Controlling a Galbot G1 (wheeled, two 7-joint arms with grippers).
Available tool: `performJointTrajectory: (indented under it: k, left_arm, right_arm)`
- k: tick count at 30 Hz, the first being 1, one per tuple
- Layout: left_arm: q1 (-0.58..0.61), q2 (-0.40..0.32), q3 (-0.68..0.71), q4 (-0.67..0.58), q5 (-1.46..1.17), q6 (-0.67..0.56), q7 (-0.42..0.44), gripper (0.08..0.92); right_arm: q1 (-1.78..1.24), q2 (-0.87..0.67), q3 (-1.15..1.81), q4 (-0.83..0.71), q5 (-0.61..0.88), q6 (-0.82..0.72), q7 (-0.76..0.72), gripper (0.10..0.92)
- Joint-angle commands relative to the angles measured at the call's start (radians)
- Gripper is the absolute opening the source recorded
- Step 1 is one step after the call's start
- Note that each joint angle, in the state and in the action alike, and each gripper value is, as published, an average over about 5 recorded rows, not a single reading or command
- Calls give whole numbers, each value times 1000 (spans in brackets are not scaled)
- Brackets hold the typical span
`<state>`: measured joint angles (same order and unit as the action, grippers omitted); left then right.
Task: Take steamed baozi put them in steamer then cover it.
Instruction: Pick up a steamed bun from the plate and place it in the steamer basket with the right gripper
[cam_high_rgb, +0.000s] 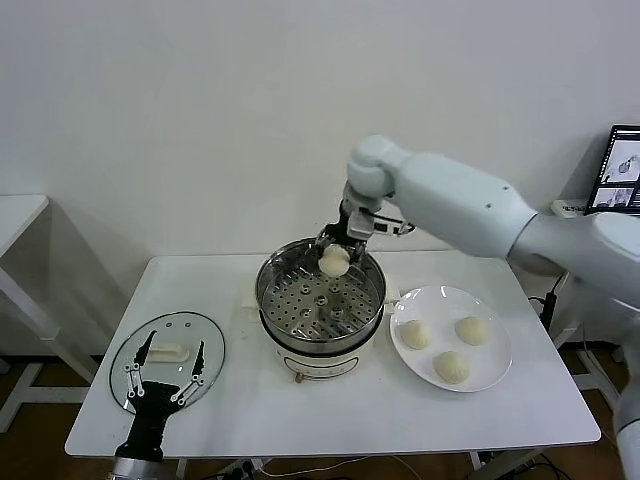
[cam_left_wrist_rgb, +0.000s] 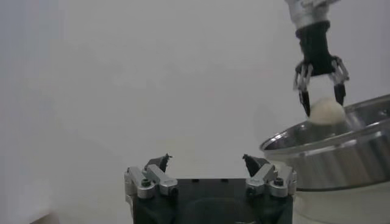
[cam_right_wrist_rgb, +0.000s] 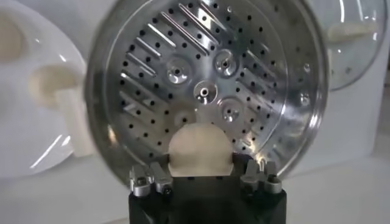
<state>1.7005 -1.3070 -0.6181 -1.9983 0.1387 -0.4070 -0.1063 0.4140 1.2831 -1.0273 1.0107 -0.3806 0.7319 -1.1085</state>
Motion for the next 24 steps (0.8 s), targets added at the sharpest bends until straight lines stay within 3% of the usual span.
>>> performJointTrajectory:
  k: [1,16,24]
  left_arm:
    - [-6,2,-10,-2,-11,1,0,823]
    - [-2,-1,-15,-9,-11,-10,3,823]
    - [-3,-2,-16,-5,-11,-12,3,823]
  right_arm:
    - [-65,89,9,-97,-121,24,33,710]
    - [-95,164,32,-188,-170,4,54,707]
    - [-42,99,37,-75,-48,-56,-24,818]
